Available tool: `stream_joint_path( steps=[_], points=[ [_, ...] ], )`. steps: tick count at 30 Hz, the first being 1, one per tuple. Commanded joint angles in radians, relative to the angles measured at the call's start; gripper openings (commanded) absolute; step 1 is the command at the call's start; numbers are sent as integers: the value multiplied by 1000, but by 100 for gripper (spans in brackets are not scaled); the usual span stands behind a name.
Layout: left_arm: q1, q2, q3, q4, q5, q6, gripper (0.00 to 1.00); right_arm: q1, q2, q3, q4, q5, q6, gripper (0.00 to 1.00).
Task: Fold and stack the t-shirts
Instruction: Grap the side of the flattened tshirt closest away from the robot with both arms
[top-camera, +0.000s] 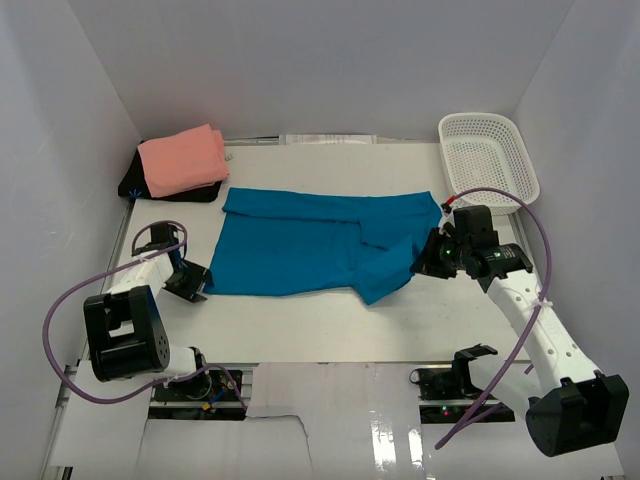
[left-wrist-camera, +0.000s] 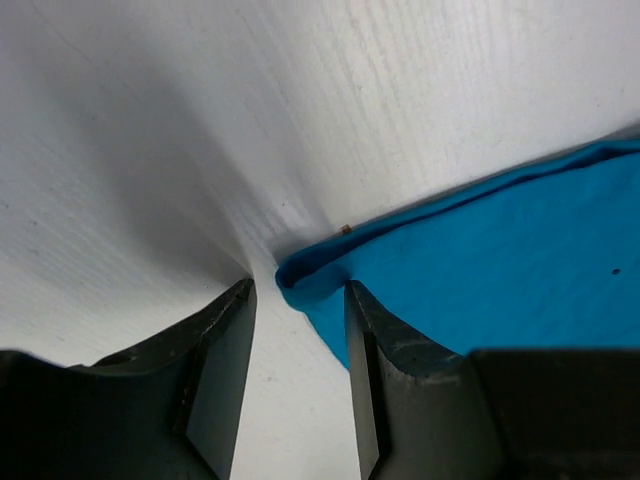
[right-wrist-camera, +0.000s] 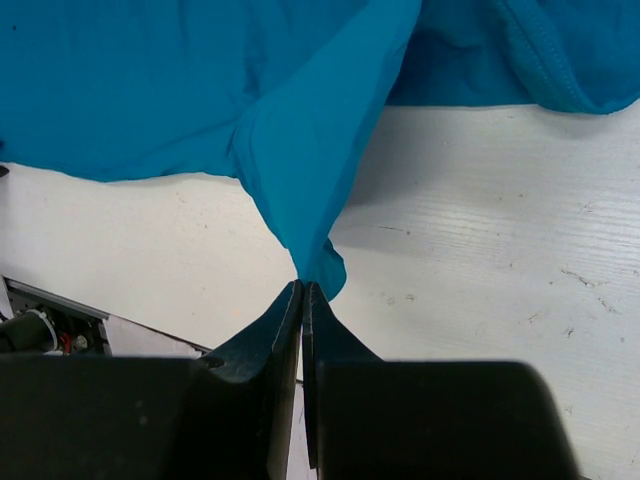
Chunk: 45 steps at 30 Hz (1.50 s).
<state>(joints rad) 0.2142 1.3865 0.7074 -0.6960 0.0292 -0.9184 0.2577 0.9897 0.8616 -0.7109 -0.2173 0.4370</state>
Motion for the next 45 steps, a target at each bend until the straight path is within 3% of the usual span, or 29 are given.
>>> stream_joint_path(
  steps=[1, 6, 7, 11, 20, 28, 34, 45],
  points=[
    [7, 5, -11, 85, -51, -28, 51, 3, -22, 37, -21, -24, -7, 8],
    [7, 17, -52, 145, -46, -59, 44, 3, -28, 20, -22, -36, -4, 8],
    [5, 26, -57, 153, -43, -59, 28, 3, -31, 22, -25, -36, -4, 8],
    [5, 52, -63, 161, -31, -56, 1, 3, -42, 53, -51, -36, -3, 8],
    [5, -59, -39, 119, 11, -25, 0, 3, -85, 119, -173, -53, 6, 8],
    [5, -101, 50, 70, 25, 4, 0, 3, -183, -77, -165, -158, 58, 8],
    [5, -87, 70, 75, 40, 10, 0, 3, -293, -113, -214, -137, 112, 8],
    [5, -35, 110, 110, 117, -23, 0, 3, -183, 14, -214, -71, 65, 8]
  ],
)
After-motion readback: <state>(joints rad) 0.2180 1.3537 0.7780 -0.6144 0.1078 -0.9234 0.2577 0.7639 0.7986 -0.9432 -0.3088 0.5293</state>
